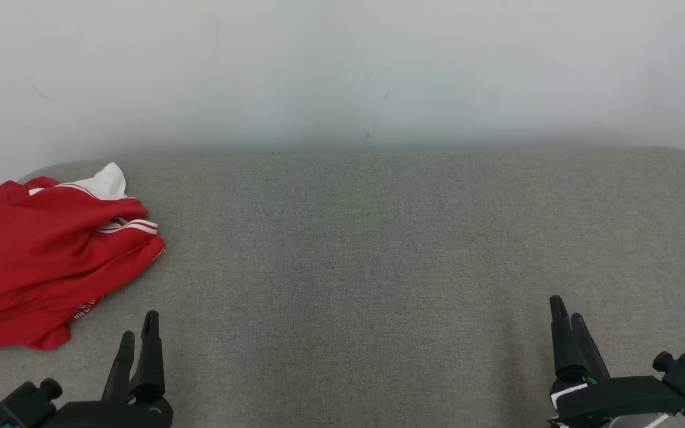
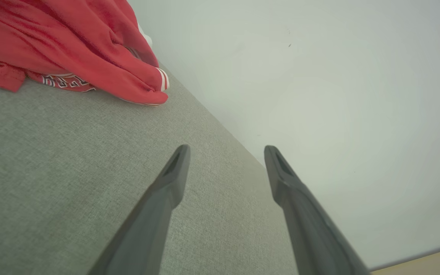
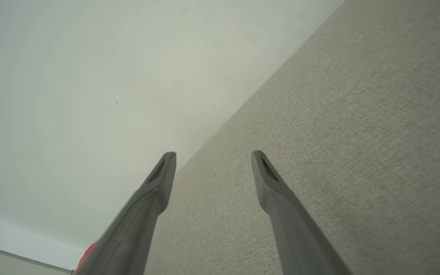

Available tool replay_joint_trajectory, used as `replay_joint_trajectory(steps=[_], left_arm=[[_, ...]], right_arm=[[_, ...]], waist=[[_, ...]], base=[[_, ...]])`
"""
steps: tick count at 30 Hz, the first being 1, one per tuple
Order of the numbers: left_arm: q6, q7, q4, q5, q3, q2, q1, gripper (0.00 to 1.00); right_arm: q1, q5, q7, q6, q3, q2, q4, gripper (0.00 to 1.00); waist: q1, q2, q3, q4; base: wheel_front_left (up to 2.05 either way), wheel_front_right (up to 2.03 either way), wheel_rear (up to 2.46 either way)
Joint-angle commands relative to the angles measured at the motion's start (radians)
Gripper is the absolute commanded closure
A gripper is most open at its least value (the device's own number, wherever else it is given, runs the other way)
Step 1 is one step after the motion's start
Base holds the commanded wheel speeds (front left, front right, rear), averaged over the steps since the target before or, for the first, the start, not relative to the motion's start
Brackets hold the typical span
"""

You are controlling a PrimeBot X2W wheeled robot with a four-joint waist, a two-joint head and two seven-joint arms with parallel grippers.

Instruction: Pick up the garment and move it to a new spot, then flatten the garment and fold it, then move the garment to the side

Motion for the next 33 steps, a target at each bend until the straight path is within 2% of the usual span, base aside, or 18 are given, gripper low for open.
replay_joint_trajectory(steps=[1,14,33], left_arm=[[0.004,-0.009,-0.018,0.035,-0.003,0.008,-0.003,0.0],[0.034,-0.05,-0.035,0.24,-0.038,0.025,0.007,0.0],[0.079,-0.102,-0.062,0.449,-0.061,0.052,0.021,0.0]], right_arm=[[-0.008,-0.033,-0.008,0.003,0.005,-0.003,-0.016,0.0],[0.005,-0.249,-0.049,0.004,0.04,-0.004,-0.03,0.0],[0.011,-0.48,-0.101,0.004,0.053,-0.004,-0.036,0.0]], waist=[[-0.0001,0.0,0.0,0.0],[-0.0001,0.0,-0.004,0.005],[-0.0001,0.0,-0.002,0.005]], base=[[0.0,0.0,0.0],[0.0,0.0,0.0],[0.0,0.0,0.0]])
